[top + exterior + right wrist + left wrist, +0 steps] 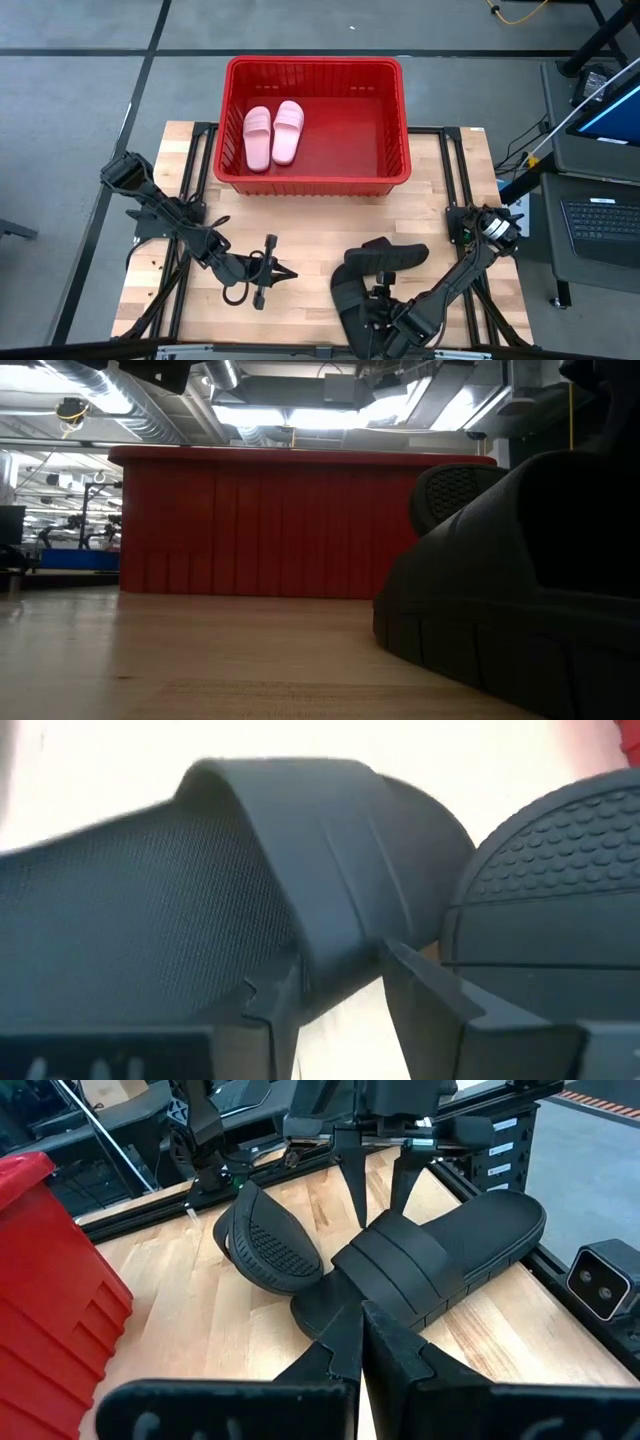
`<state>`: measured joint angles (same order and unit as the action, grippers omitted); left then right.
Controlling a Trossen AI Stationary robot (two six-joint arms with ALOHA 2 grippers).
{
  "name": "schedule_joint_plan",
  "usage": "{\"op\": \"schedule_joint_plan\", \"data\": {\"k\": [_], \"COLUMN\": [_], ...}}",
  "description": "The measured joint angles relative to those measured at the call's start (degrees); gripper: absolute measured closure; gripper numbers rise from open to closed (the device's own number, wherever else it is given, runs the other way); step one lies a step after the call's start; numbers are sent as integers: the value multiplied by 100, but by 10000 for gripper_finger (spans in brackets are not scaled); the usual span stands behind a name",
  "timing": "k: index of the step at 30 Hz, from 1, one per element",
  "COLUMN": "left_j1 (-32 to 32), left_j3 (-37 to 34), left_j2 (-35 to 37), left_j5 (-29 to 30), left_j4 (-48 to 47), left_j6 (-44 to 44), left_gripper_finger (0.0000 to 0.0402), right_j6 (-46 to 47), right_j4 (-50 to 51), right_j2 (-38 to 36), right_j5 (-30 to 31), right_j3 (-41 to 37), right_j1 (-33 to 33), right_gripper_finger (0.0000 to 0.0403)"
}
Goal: Pick and place slides into bin
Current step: Put the bottom black slides into the red bin
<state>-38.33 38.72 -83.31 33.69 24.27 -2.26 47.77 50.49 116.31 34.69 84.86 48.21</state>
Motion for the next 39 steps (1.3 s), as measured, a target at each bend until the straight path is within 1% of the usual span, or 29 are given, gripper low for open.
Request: {"op": "schedule_joint_plan", "data": {"k": [4,7,10,14,15,21,27,29,34,39], "left_j1": [0,0,0,0,0,0,9,22,28,28], "left_j3": [0,0,0,0,0,0,2,2,7,15], "left_j2": [0,0,0,0,0,0,11,31,35,89], "left_j5": [-1,-16,-17,-19,-20,-9,374,396,431,466], "left_j4": [-1,-1,0,0,0,0,281,366,639,748], "left_j6": [0,8,7,7,7,6,2,-67,-456,-678], "left_gripper_finger": [399,399,400,398,399,399,399,399,399,399], "right_j6": [0,-2,-6,-22,-24,-2,-65,-165,-615,-930], "right_j4": [51,83,102,131,132,134,251,280,344,932], "right_j2": [7,7,5,-4,-4,-4,-2,1,3,3], "right_j5": [-4,-4,17,62,62,32,12,-6,-5,163], "right_j3": [-3,-3,-3,0,0,26,185,247,580,1077], "right_j1": [0,0,0,0,0,-4,-37,-78,-232,-361], "right_gripper_finger": [269,288,321,380,387,389,389,389,389,389]}}
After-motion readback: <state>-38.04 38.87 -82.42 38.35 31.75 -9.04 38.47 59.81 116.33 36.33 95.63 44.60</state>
